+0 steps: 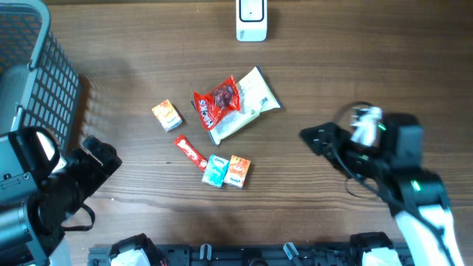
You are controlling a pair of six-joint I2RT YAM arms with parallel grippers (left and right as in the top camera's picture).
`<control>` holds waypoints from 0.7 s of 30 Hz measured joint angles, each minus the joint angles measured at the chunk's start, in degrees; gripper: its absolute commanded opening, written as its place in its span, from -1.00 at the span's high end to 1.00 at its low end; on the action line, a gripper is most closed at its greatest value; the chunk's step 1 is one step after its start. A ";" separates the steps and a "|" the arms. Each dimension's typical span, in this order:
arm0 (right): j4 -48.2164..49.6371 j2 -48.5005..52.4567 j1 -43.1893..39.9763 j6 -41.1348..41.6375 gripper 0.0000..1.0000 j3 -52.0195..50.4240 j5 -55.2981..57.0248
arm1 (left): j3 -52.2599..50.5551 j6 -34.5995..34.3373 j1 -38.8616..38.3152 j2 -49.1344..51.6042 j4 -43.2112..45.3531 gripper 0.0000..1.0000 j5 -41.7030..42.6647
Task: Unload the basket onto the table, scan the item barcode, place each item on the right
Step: 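Reach the right gripper toward the small orange pack on the table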
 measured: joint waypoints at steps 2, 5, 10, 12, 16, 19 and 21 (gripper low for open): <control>-0.72 6.49 4.31 -1.68 -0.99 0.15 0.00 | 0.00 0.00 0.00 0.00 0.02 -1.00 0.00; 0.31 16.26 12.37 -2.51 -0.99 0.15 1.18 | 0.00 0.00 0.00 0.00 0.00 -1.00 0.00; 0.94 26.99 23.02 -1.77 -0.99 0.15 5.42 | 0.00 0.00 0.00 0.00 0.02 -1.00 0.00; 1.66 28.81 24.83 -1.51 -1.00 0.15 6.29 | 0.00 0.00 0.00 0.00 0.00 -1.00 0.00; 7.45 29.24 25.29 0.17 -0.99 0.17 7.50 | 0.00 0.00 0.00 0.00 0.00 -1.00 0.00; 9.79 29.24 25.29 3.34 -0.99 0.20 7.63 | 0.00 0.02 0.00 0.00 0.00 -1.00 0.00; 11.02 29.24 25.29 6.91 -0.99 0.20 7.78 | 0.00 0.02 0.00 0.00 0.02 -1.00 0.00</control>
